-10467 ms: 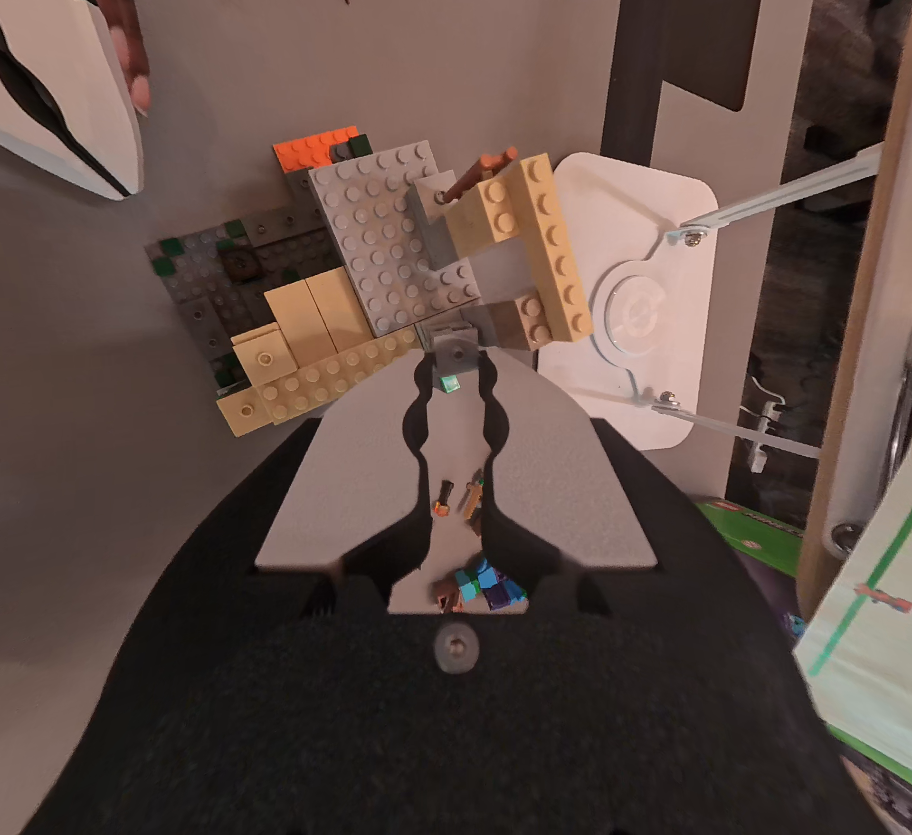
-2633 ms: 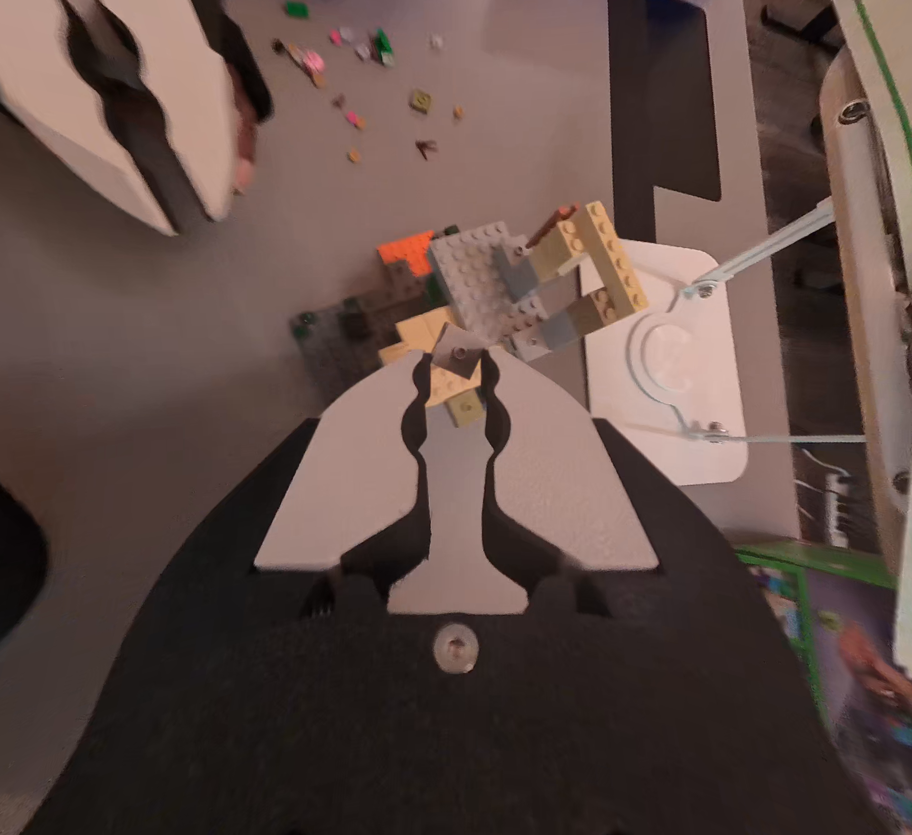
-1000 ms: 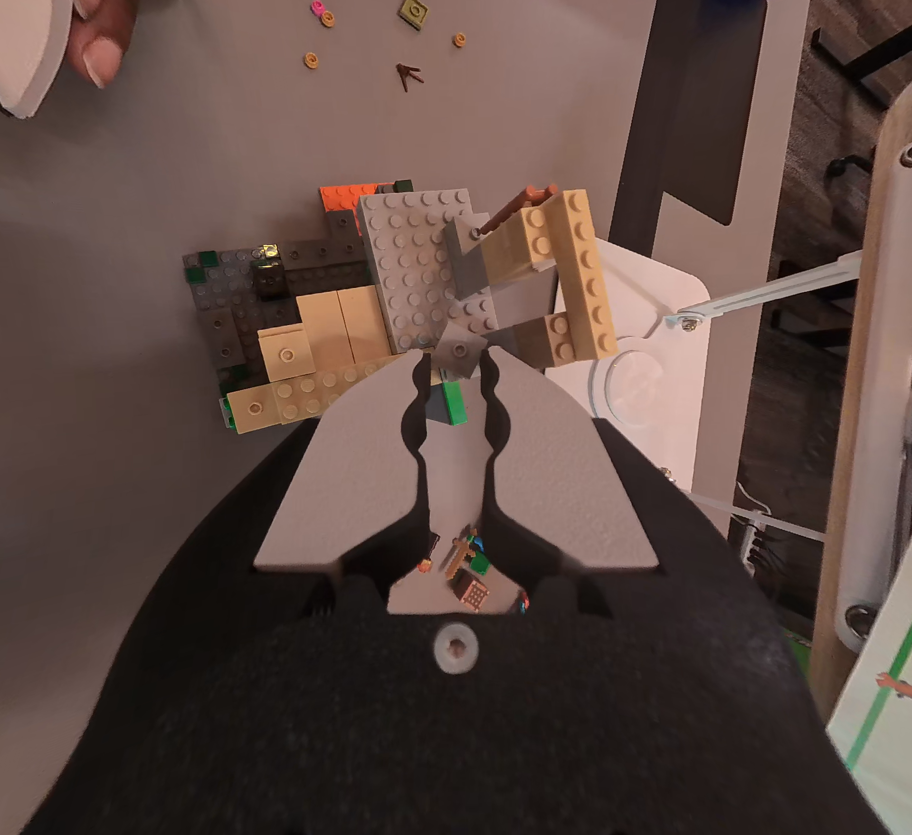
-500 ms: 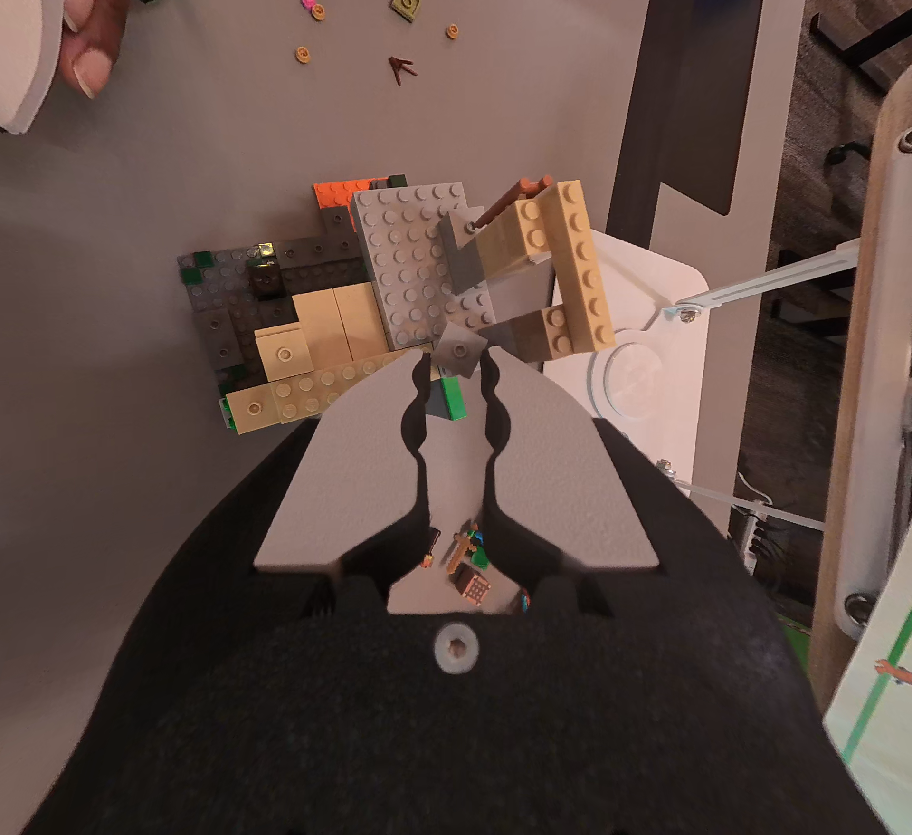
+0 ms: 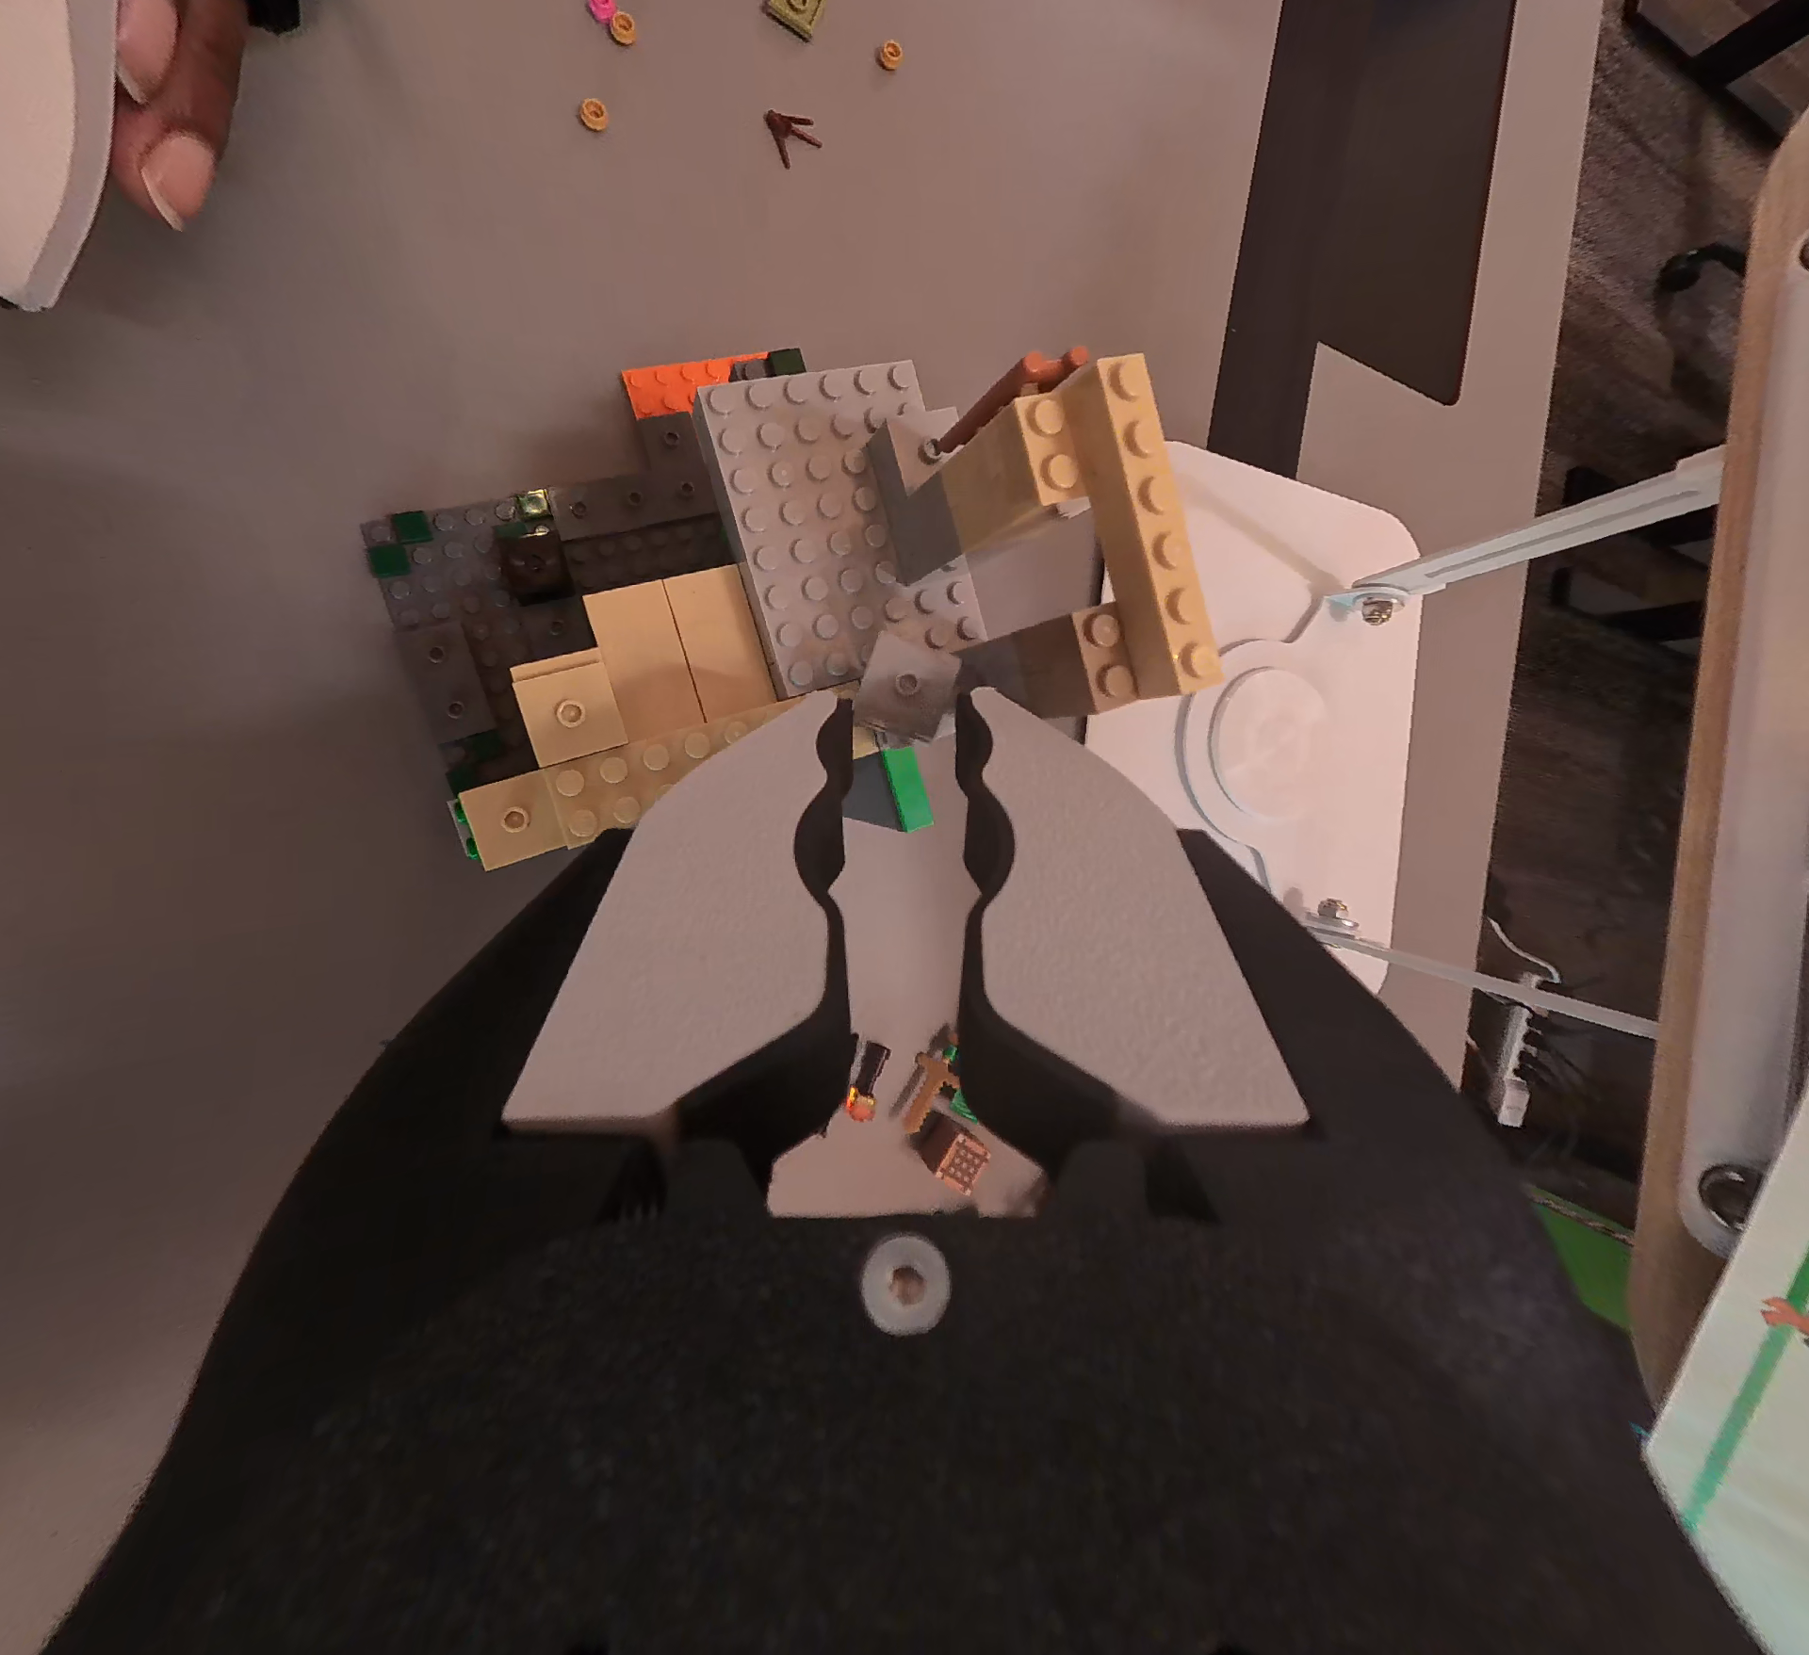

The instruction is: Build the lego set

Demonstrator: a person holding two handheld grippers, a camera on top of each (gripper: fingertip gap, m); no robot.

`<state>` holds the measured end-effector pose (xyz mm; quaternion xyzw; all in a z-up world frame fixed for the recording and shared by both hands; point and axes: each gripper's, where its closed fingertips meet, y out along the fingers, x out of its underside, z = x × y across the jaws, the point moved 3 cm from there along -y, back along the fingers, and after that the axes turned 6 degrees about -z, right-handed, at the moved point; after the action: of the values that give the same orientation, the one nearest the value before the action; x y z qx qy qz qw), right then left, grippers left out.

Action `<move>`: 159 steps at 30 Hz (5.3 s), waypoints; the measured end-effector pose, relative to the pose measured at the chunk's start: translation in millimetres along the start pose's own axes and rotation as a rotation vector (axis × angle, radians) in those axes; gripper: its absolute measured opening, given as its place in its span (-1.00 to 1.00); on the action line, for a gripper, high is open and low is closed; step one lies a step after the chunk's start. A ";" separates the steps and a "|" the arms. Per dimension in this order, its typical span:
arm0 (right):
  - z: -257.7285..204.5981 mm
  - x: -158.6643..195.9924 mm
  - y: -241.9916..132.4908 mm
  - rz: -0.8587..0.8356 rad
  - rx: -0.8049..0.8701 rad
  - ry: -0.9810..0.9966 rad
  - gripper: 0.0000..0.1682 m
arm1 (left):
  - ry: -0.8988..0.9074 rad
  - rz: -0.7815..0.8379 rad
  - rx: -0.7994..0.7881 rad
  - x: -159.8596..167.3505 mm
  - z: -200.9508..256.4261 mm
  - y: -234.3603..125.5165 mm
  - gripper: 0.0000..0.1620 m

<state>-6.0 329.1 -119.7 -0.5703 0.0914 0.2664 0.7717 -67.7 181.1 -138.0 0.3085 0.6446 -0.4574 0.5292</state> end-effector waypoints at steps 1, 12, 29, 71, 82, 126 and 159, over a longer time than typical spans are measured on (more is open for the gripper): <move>0.1 0.3 0.1 -0.003 0.001 -0.001 -0.77 | -0.001 -0.001 0.001 0.2 0.1 0.0 -0.88; 2.8 1.5 -1.3 -0.002 0.010 0.039 -0.78 | -0.003 -0.004 0.008 0.9 0.4 0.3 -0.88; -3.8 -4.1 6.7 0.089 0.106 0.312 -0.96 | -0.025 -0.011 -0.032 2.1 -10.6 0.1 -0.89; -7.2 -12.7 0.4 0.394 0.156 0.810 -0.98 | 0.015 -0.197 -0.261 -14.4 -94.8 21.6 -0.81; -23.0 -40.2 -50.1 0.959 -0.254 0.970 -0.98 | -0.069 0.010 -0.160 -58.6 -88.1 31.8 -0.60; 8.5 4.8 -8.1 0.550 -0.021 1.151 -1.00 | 0.303 -0.644 -0.272 -35.0 -120.7 75.1 -0.82; 9.8 -2.7 3.5 0.518 0.017 1.169 -1.00 | 0.133 -0.483 -0.473 -23.1 -128.1 77.7 -0.93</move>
<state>-11.6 338.1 -118.2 -0.5747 0.6342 0.0884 0.5096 -44.6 330.8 -133.5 0.0450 0.8204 -0.3862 0.4192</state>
